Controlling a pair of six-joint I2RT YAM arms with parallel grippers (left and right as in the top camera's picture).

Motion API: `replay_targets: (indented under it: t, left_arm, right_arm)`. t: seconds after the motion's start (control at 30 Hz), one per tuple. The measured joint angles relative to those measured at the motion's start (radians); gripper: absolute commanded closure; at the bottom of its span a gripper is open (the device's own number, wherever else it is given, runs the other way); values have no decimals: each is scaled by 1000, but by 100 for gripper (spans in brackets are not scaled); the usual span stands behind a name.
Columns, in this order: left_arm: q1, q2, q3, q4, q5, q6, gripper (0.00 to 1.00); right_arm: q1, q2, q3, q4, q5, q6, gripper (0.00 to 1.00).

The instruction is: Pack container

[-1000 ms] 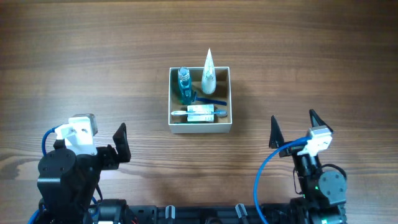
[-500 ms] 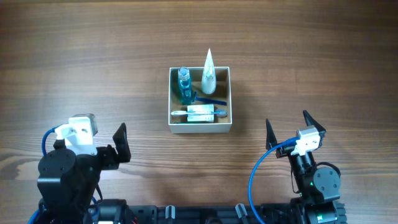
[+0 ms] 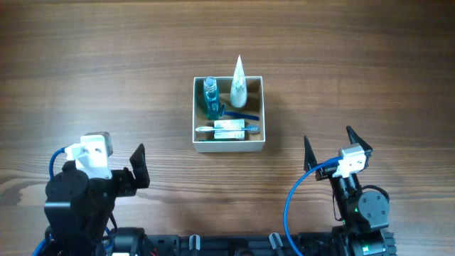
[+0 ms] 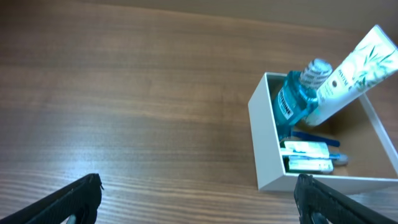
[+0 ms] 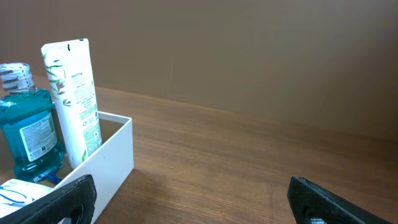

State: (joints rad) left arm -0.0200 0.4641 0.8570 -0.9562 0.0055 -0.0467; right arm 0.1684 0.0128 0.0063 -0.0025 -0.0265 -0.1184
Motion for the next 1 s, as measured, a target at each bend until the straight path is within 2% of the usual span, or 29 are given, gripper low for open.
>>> replay_targets:
  t: [0.1, 0.23, 0.3, 0.43, 0.5, 0.67, 1.0]
  left_arm:
    - [0, -42, -26, -8, 0, 0, 0]
    - [0, -210, -188, 50, 0, -17, 0]
    - [0, -291, -302, 151, 0, -29, 0]
    - [0, -438, -570, 492, 1, -53, 0]
    - [-2, -448, -669, 663, 1, -57, 0]
    - [-5, -450, -803, 939, 0, -61, 0]
    - [-5, -451, -842, 880, 0, -61, 0]
  right_arm:
    - [0, 0, 0, 0, 0, 0, 0]
    - [0, 0, 0, 2, 0, 0, 0]
    - [0, 0, 0, 2, 0, 0, 0]
    - [0, 0, 0, 1, 0, 0, 0]
    - [0, 0, 0, 1, 0, 0, 1]
    - [0, 0, 0, 1, 0, -3, 0]
    - [0, 0, 0, 1, 0, -3, 0]
